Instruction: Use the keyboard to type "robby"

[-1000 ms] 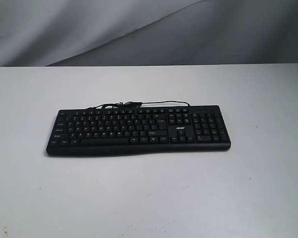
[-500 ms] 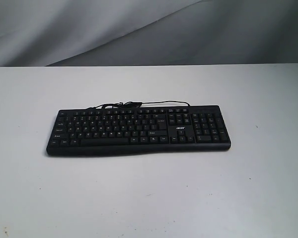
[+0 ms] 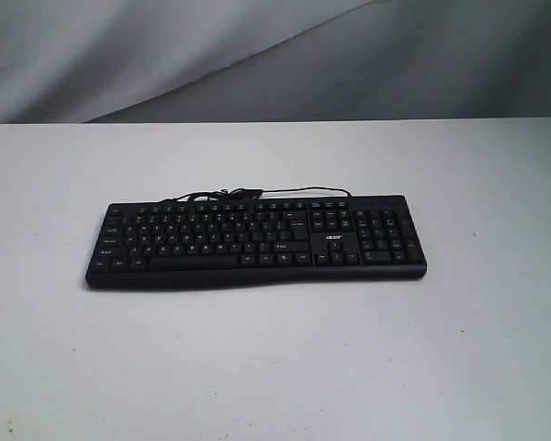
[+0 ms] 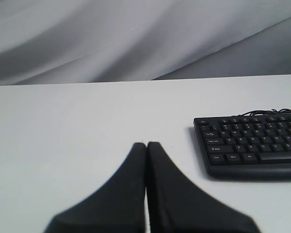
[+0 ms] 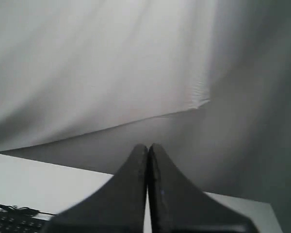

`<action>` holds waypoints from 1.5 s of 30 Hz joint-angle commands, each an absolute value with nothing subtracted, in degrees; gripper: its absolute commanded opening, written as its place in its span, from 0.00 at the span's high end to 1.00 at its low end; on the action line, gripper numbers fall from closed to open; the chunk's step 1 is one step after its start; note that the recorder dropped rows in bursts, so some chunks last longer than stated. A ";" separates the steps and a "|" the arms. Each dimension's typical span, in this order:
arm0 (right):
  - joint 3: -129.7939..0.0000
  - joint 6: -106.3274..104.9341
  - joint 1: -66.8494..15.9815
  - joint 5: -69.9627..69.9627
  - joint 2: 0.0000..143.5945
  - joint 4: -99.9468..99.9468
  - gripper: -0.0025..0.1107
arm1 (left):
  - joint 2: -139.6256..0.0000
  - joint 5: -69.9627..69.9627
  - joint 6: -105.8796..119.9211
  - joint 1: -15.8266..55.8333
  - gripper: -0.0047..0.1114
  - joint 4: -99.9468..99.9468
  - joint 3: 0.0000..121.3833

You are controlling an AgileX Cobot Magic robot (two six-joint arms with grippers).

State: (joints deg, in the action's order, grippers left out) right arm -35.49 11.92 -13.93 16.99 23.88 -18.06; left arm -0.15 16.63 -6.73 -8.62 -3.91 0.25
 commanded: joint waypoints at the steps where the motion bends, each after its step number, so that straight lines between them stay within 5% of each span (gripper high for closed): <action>1: -30.03 8.67 -9.11 17.21 18.22 -18.38 0.98 | 0.00 16.36 -6.96 -8.73 0.96 -3.45 0.00; 16: -13.49 4.31 2.09 17.07 3.72 -14.02 0.98 | 0.00 16.36 -6.96 -8.73 0.96 -3.45 0.00; 45: 0.00 1.52 5.68 19.45 0.00 -7.72 0.98 | 0.00 16.36 -6.96 -8.73 0.96 -3.45 0.00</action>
